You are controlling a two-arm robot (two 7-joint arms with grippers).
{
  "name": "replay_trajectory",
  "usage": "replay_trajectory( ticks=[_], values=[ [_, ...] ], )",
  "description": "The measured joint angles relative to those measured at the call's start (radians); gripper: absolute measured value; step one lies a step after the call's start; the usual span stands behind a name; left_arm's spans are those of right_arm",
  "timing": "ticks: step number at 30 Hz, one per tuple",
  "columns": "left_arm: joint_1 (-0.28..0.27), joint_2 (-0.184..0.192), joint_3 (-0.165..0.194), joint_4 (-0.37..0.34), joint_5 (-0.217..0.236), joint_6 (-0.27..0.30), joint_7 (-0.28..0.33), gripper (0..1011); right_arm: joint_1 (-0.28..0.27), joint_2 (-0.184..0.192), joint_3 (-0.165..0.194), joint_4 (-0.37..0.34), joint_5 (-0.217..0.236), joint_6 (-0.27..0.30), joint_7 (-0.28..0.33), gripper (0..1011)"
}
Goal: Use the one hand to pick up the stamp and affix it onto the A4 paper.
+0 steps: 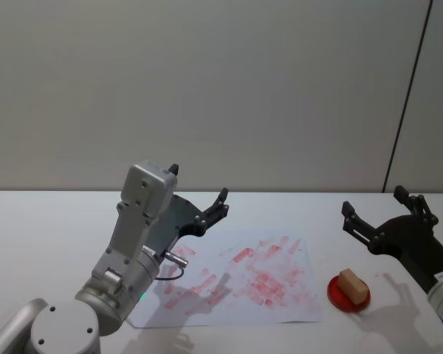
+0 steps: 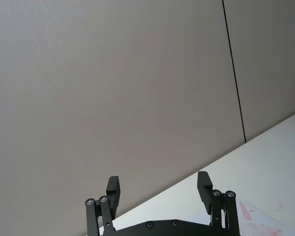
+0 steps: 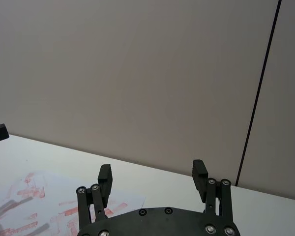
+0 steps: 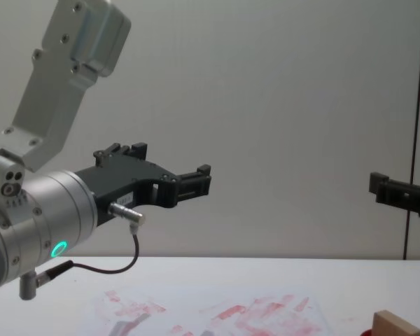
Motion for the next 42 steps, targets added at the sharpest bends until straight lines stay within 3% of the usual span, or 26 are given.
replay_trajectory(
  ticks=[23, 42],
  values=[
    [0.0, 0.0, 0.0, 0.0, 0.0, 0.0, 0.0, 1002, 0.007, 0.0, 0.001, 0.019, -0.009, 0.007, 0.019, 1001],
    [0.0, 0.0, 0.0, 0.0, 0.0, 0.0, 0.0, 1002, 0.057, 0.009, 0.003, 0.149, -0.056, 0.084, 0.158, 1001]
  ],
)
